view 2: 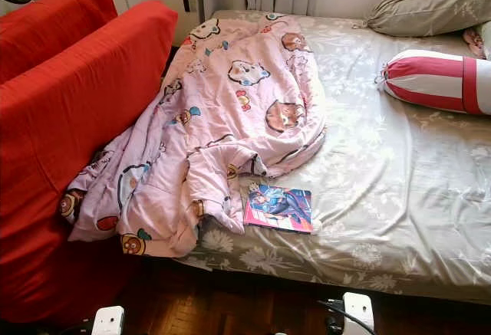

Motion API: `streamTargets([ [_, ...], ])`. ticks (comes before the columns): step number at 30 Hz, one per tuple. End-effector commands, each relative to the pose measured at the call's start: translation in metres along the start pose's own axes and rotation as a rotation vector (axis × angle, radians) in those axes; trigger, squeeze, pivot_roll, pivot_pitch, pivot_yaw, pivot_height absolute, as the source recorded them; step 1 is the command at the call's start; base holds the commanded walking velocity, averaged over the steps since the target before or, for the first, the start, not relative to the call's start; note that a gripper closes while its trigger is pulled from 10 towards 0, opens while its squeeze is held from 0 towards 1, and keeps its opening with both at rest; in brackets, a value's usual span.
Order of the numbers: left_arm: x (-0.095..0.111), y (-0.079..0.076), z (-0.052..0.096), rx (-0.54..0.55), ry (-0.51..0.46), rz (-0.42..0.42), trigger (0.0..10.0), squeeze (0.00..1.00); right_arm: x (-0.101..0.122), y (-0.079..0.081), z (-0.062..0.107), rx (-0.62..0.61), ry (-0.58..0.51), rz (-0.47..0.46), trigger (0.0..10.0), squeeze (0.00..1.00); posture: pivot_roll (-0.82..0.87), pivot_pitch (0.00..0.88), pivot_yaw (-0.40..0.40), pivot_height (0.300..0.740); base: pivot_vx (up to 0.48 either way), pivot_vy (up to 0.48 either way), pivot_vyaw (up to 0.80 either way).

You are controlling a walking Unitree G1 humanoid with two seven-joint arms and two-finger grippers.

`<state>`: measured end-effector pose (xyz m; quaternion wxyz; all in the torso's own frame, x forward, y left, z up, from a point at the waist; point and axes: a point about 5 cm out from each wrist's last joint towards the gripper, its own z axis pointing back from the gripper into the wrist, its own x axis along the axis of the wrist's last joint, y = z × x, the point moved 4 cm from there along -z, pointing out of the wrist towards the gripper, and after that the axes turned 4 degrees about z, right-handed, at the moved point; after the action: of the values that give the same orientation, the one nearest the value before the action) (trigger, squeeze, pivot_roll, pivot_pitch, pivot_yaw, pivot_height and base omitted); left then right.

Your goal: Clean up the room

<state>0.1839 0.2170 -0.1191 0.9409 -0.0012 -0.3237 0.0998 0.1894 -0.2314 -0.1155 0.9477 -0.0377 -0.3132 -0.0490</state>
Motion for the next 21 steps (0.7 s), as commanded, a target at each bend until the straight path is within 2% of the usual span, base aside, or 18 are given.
streamTargets([
  [1, 0.0192, -0.017, -0.0094, -0.05, 0.065, -0.188, 10.0, 0.0, 0.0584, 0.0219, -0.0111, 0.107, -0.071, -0.18, 10.0, 0.0, 0.0, 0.0, 0.072, 0.74, 0.247, 0.0, 0.0],
  [21, 0.0249, -0.0172, -0.0104, -0.048, 0.049, -0.183, 10.0, 0.0, 0.0647, 0.0224, -0.0116, 0.109, -0.082, -0.191, 10.0, 0.0, 0.02, 0.0, 0.067, 0.74, 0.281, 0.0, 0.0],
])
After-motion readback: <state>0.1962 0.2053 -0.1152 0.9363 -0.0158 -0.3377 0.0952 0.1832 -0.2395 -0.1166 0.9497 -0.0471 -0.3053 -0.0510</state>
